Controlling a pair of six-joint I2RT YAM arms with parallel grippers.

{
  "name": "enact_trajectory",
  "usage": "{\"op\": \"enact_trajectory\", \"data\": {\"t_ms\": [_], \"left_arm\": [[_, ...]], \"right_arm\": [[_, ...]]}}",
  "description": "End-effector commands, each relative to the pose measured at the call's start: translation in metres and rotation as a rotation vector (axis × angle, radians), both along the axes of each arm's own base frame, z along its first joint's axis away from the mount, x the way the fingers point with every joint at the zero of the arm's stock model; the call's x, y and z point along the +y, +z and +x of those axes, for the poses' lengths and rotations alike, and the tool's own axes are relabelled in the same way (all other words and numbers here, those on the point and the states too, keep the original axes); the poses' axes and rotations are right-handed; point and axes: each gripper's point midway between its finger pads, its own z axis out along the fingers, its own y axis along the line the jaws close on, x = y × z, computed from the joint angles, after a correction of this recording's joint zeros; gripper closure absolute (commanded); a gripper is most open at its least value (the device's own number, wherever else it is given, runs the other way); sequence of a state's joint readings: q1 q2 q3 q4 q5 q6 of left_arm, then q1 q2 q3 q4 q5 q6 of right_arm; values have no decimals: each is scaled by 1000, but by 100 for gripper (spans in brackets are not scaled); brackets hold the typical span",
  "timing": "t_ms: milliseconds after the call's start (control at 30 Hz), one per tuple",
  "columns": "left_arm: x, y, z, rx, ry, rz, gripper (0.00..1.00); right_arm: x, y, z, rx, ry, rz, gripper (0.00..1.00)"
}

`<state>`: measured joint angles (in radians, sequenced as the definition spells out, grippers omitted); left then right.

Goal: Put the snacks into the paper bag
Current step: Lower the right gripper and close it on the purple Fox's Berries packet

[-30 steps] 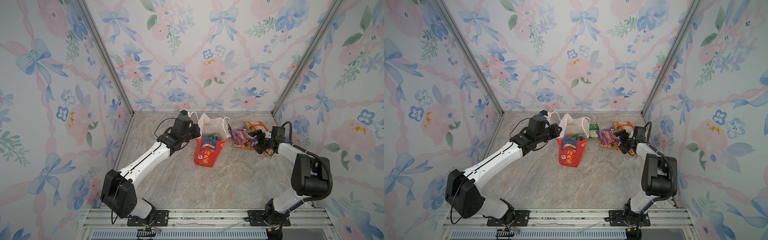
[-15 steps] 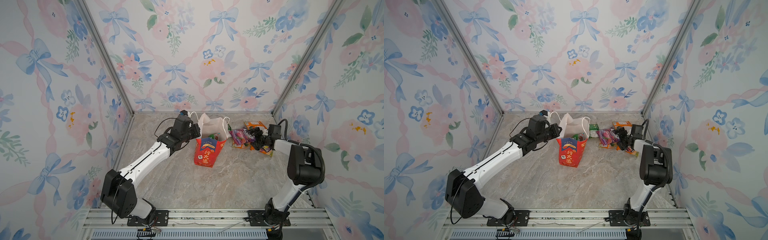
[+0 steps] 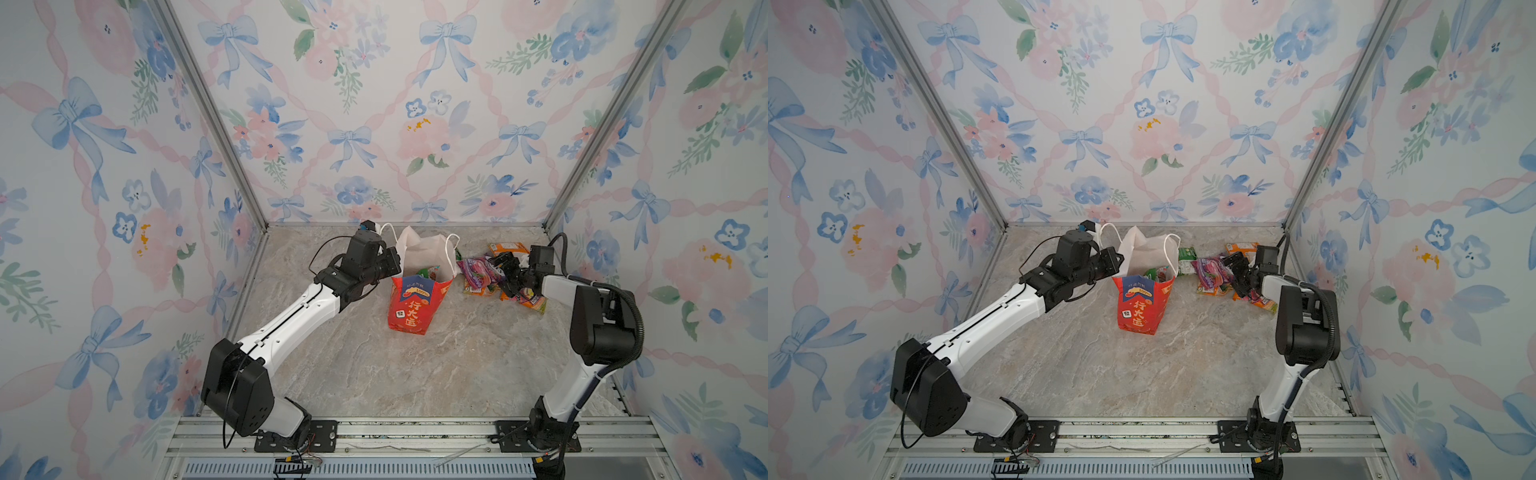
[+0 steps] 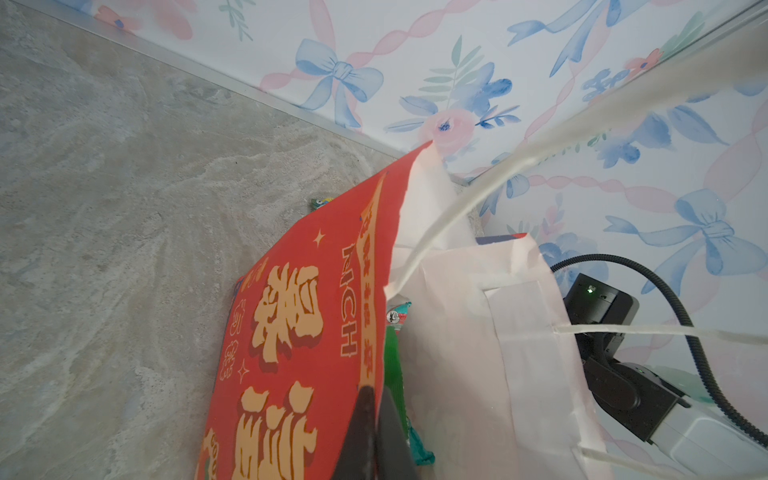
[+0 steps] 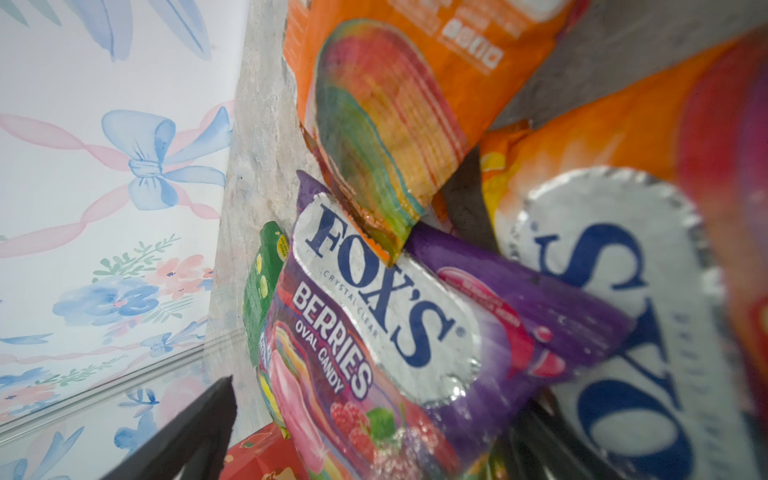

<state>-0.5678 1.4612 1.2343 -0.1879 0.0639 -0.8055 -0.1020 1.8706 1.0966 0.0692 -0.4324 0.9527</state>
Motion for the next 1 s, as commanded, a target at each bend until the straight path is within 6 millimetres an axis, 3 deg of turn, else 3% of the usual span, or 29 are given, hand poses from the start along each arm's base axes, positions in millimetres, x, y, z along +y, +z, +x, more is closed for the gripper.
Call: {"op": "enact_trajectory", "data": {"t_ms": [0,433,967], "left_arm": [[3,-10,-2,22,1,20,100],[2,-11,-2,23,0,21,100],[2,-11,-2,24,-2,18,100]], "right_arm": [[3,8,8,-37,27,-53,0],[-3,18,12,-87,34,-87,18],[-16,29,5,-114,36,-167,19]]}}
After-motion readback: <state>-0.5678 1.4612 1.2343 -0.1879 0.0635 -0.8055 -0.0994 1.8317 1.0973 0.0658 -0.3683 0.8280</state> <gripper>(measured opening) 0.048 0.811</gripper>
